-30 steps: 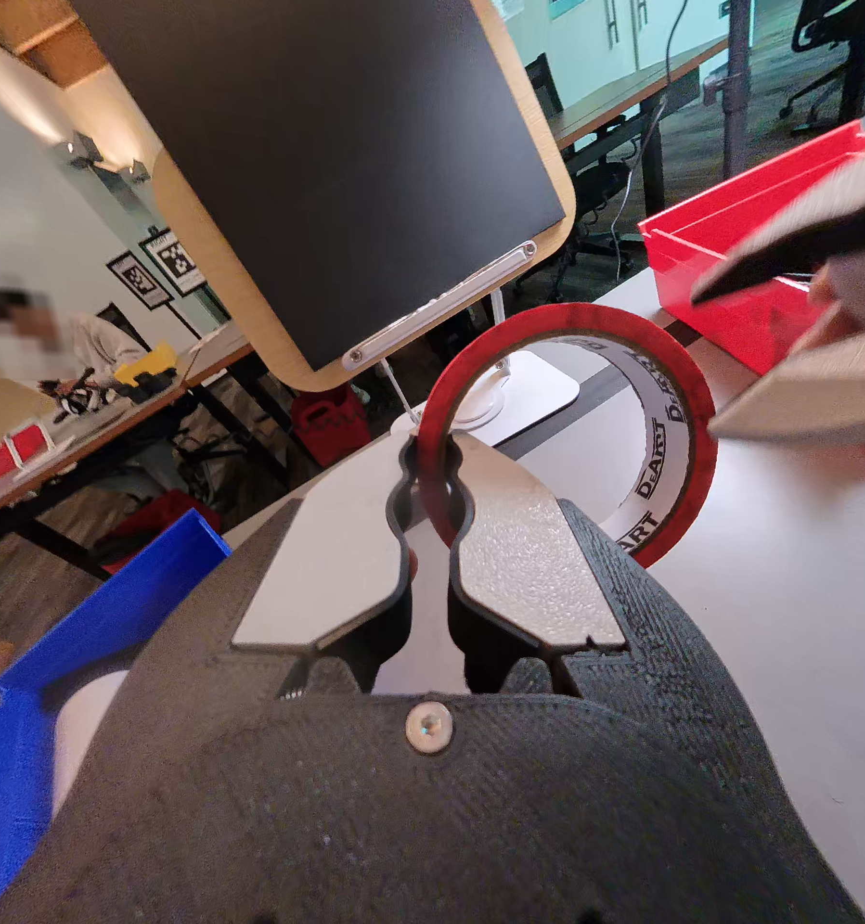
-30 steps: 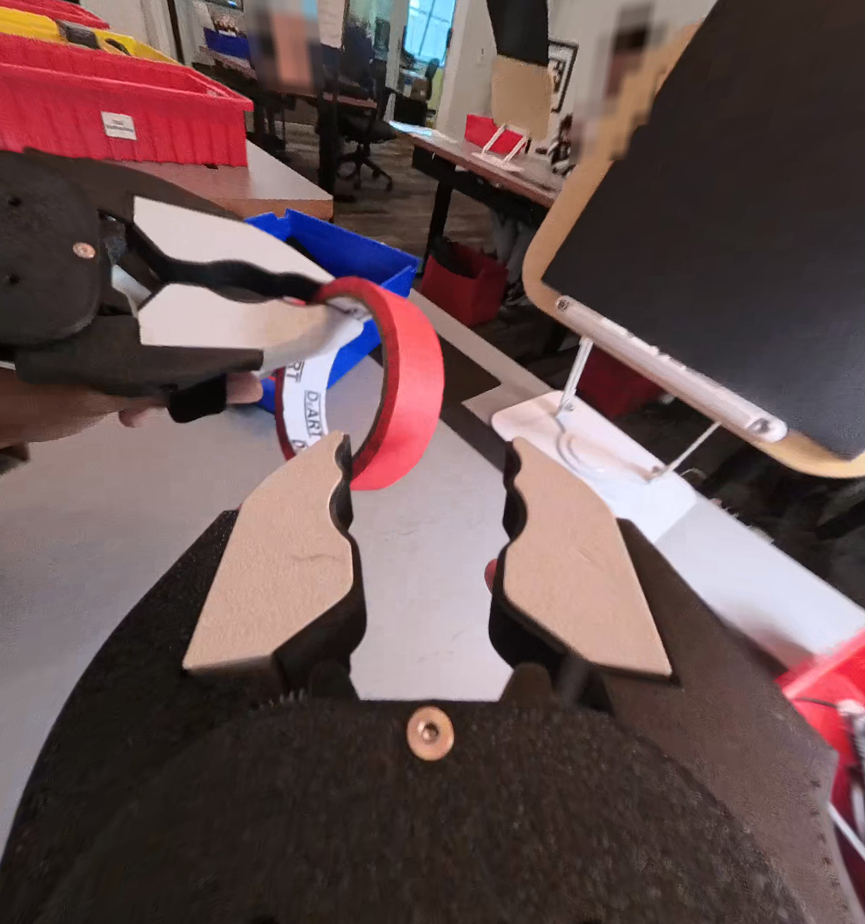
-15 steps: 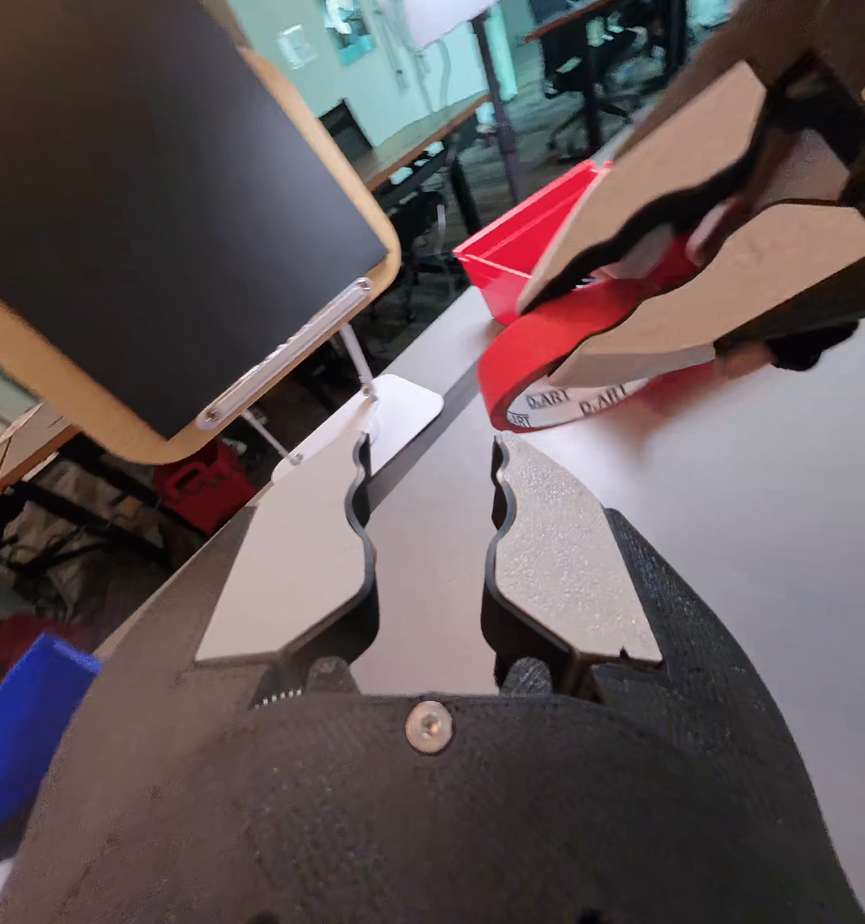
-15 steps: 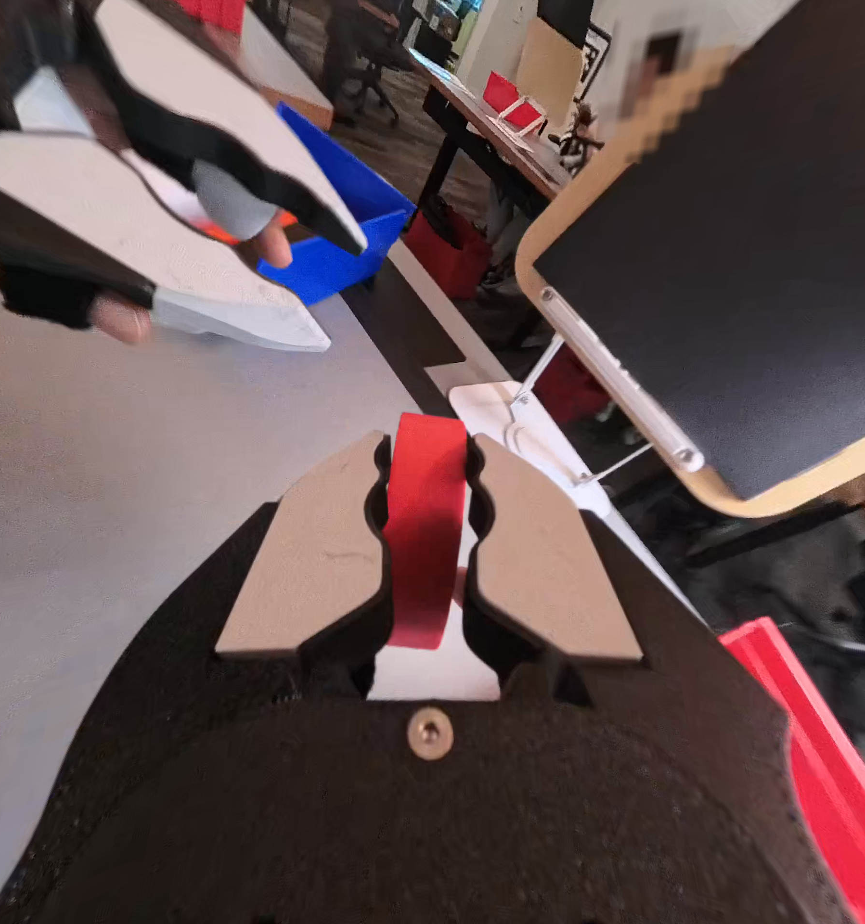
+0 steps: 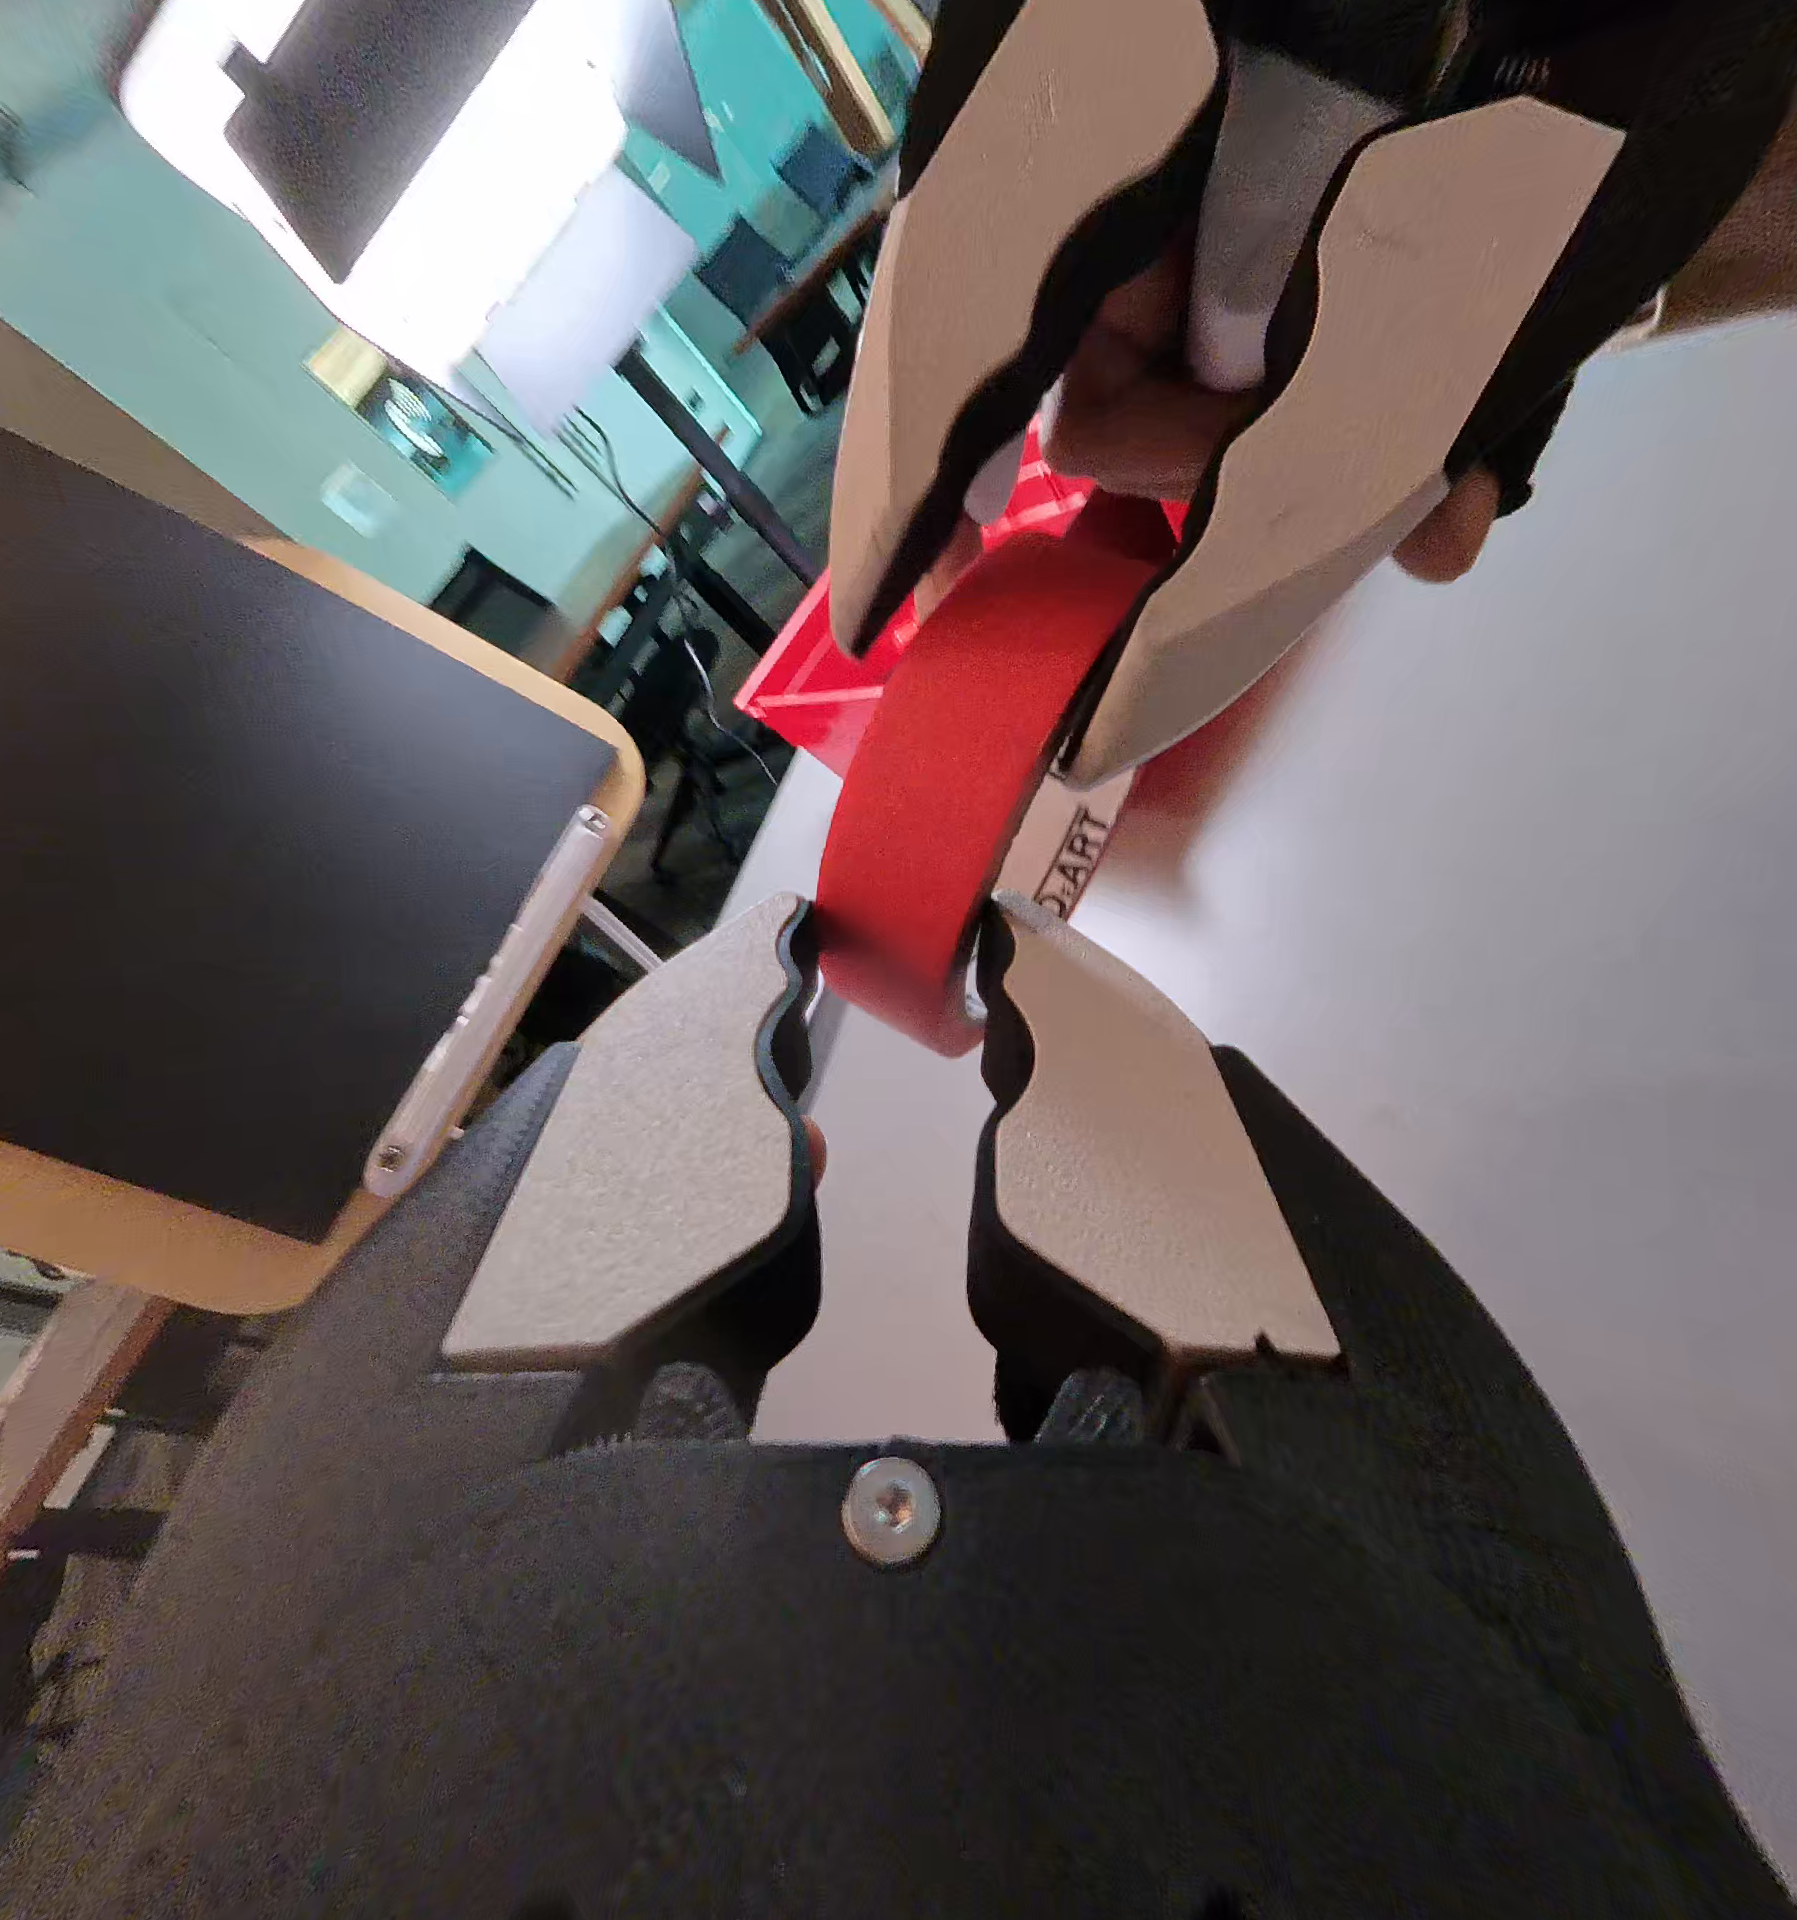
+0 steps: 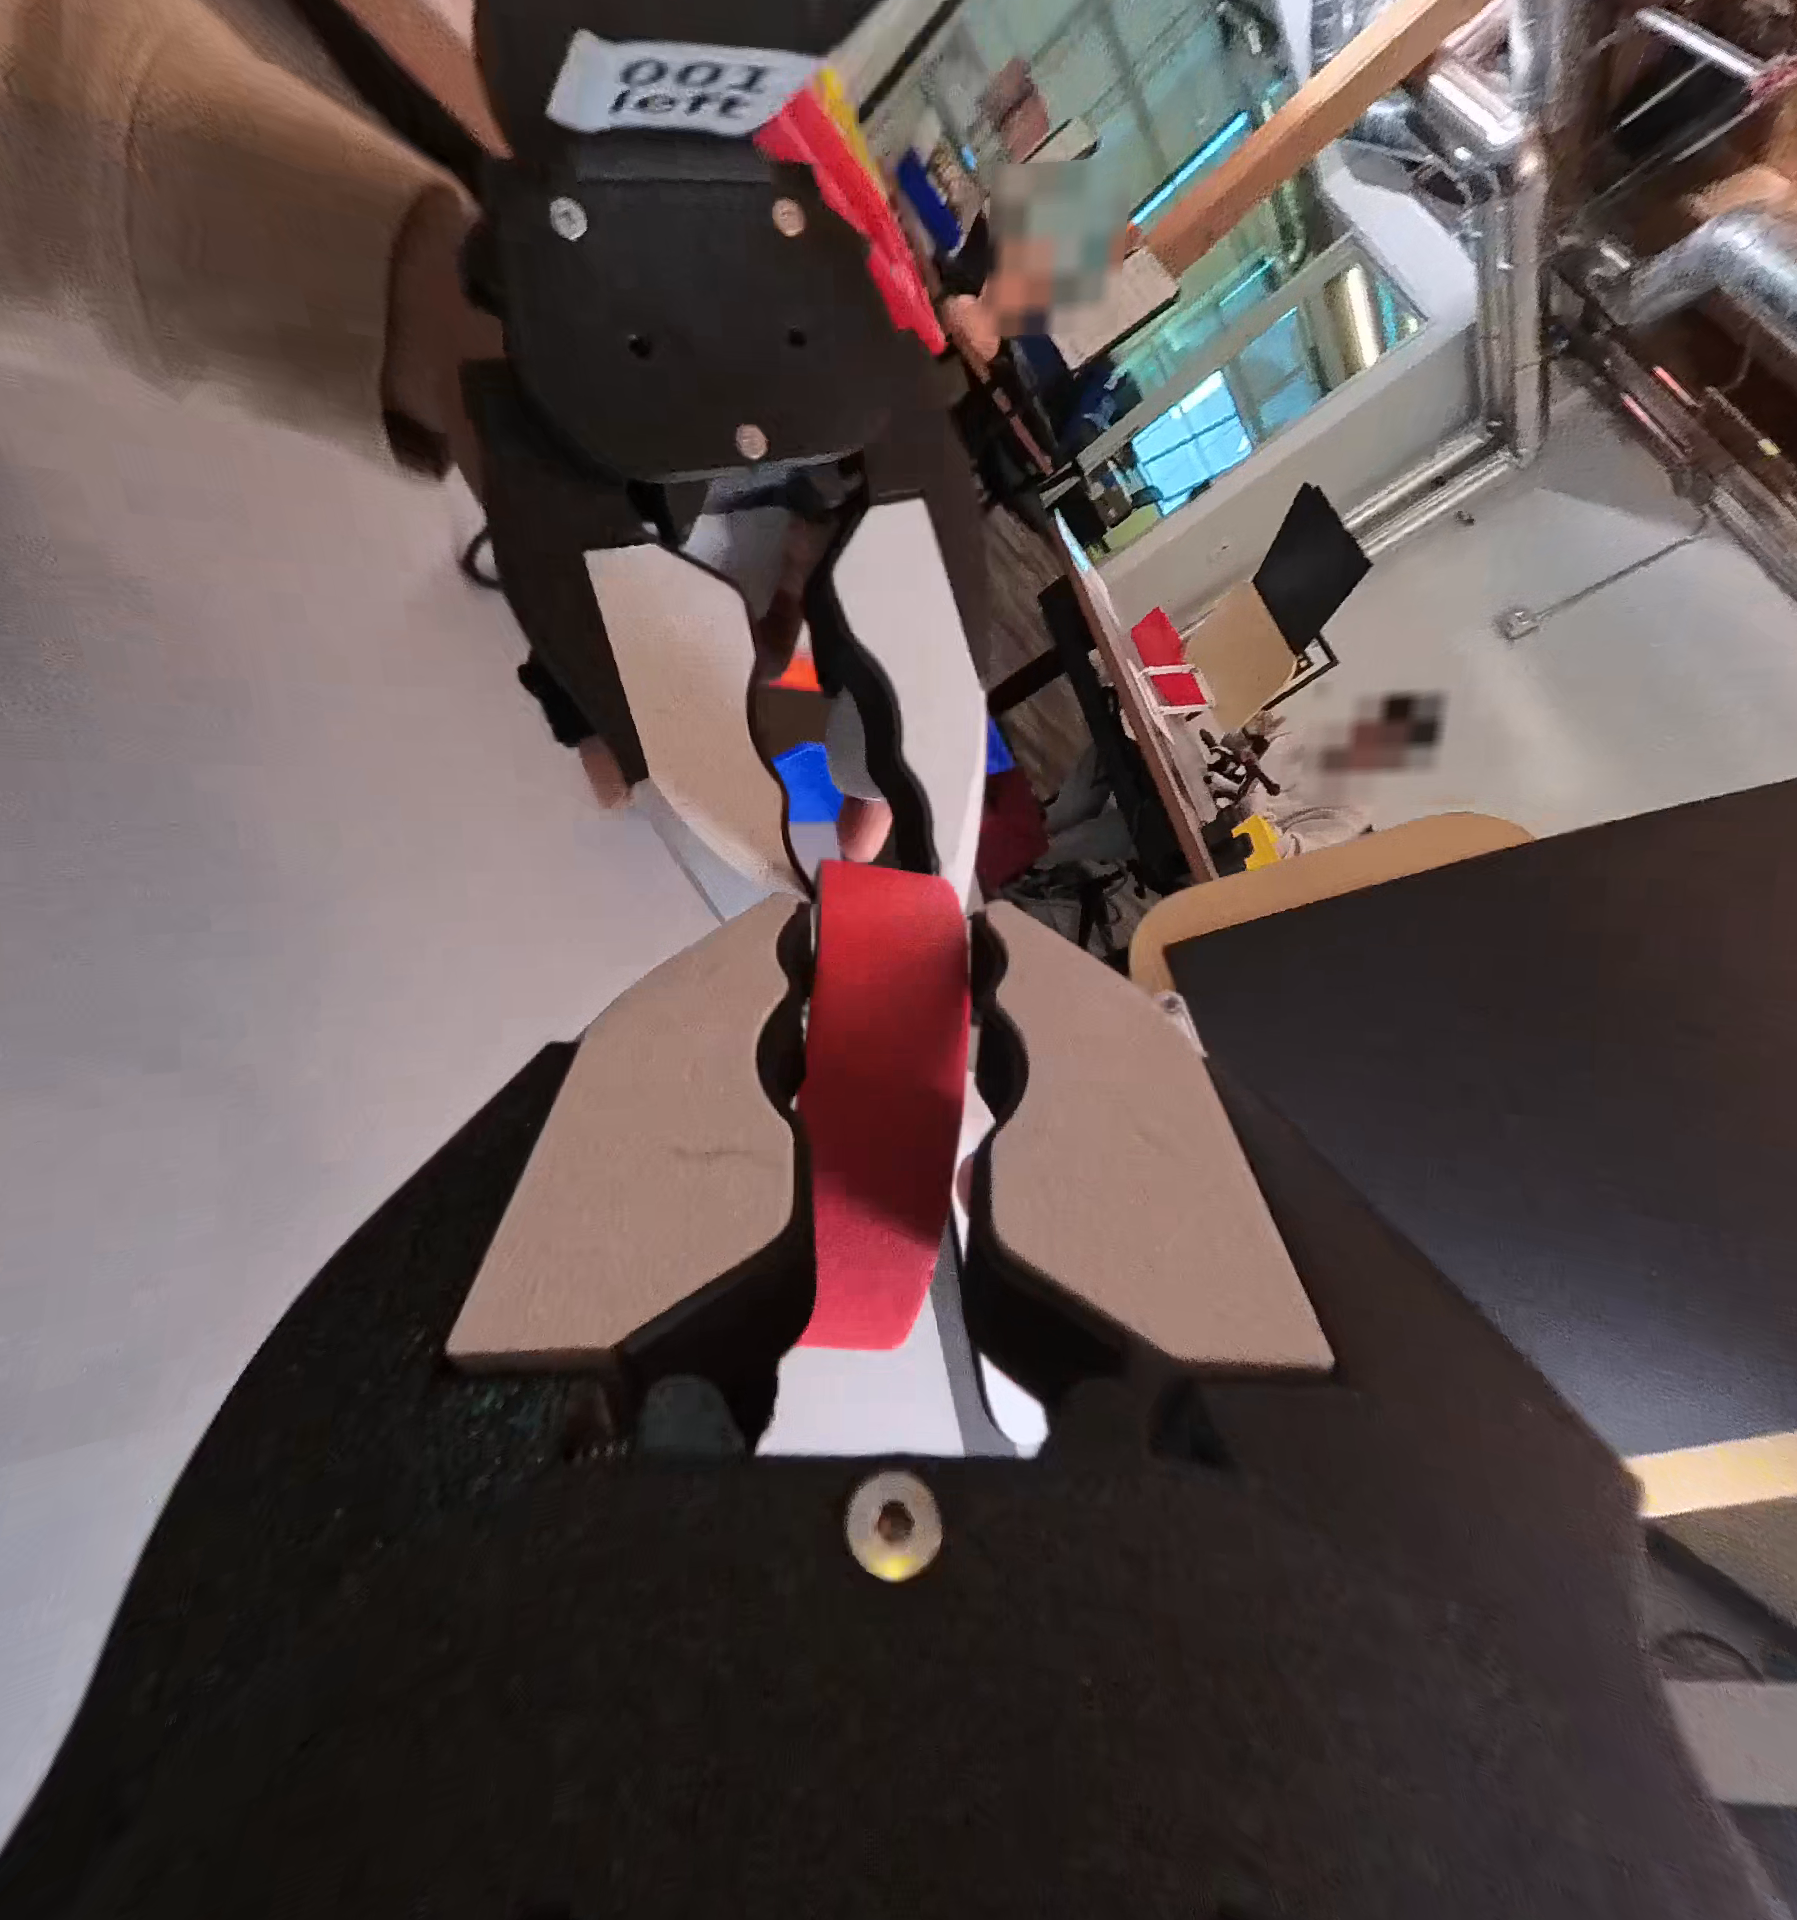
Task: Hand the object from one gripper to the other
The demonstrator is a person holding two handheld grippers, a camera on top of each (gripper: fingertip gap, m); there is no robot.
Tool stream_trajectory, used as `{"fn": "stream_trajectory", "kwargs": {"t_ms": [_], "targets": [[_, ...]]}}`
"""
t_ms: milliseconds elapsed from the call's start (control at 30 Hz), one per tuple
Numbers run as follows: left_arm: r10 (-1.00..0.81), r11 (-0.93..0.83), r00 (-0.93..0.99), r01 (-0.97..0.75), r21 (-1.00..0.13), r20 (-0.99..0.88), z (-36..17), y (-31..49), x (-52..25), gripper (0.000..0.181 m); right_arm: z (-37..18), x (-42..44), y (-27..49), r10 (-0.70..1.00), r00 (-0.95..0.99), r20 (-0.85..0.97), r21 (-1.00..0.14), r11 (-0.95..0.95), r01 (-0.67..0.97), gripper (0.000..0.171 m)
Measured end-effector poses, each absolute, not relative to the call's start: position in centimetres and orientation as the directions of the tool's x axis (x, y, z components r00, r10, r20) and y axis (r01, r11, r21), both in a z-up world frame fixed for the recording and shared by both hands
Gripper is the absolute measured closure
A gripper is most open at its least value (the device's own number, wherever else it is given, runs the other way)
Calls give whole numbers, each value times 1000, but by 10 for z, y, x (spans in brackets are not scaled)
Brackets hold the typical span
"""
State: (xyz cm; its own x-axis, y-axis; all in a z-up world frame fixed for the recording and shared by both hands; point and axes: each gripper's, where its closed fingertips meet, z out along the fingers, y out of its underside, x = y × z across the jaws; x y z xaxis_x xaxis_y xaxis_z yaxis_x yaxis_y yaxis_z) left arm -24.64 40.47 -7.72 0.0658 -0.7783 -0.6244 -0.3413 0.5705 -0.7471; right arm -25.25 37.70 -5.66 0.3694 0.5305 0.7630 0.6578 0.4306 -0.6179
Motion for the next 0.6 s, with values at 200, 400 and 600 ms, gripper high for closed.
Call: {"fn": "stream_trajectory", "kwargs": {"t_ms": [200, 400, 600], "targets": [[-775, 596, 192, -90, -798, -602, -25, 396, -262, 161, -23, -234, 364, 683, 506, 526, -847, 373, 378, 115], [-778, 596, 267, 29, -802, -569, -7, 392, -268, 163, -20, -242, 356, 775, 467, 427, -904, 361, 229, 117], [-737, 591, 441, 55, -805, -512, 10, 414, -285, 171, -25, -250, 354, 766, 454, 455, -887, 343, 308, 110]]}}
